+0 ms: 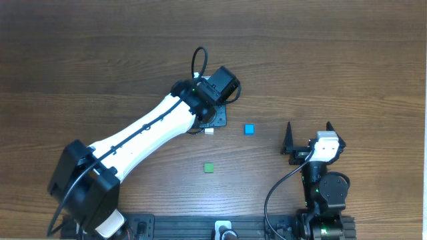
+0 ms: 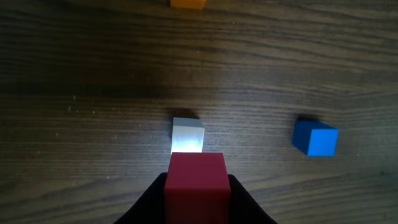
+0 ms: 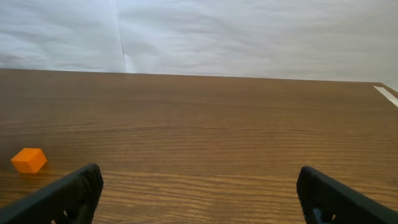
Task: Stack Cubes
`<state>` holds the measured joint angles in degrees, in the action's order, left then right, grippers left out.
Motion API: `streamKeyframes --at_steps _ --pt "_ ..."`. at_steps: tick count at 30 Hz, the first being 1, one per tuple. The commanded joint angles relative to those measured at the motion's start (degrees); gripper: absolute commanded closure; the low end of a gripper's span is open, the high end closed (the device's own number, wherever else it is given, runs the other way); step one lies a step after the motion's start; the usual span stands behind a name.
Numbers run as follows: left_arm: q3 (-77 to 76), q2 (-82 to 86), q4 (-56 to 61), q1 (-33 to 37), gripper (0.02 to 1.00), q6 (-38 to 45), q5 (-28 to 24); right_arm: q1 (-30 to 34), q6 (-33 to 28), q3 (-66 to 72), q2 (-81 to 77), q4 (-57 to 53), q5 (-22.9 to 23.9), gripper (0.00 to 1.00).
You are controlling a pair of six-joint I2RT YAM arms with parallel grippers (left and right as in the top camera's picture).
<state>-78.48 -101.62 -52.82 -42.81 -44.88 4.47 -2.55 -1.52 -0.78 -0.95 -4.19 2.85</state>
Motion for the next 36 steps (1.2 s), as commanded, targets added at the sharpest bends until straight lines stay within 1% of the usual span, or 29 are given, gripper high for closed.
streamKeyframes --at_steps 1,36 --pt "-0.3 -2.1 1.0 -0.1 0.855 -0.6 0.2 0.4 0.2 0.5 0.0 0.1 -0.7 0.007" --pt "-0.3 -9.9 1.5 -0.9 0.851 -0.5 0.6 0.4 0.2 0.5 0.0 0.1 -0.7 0.007"
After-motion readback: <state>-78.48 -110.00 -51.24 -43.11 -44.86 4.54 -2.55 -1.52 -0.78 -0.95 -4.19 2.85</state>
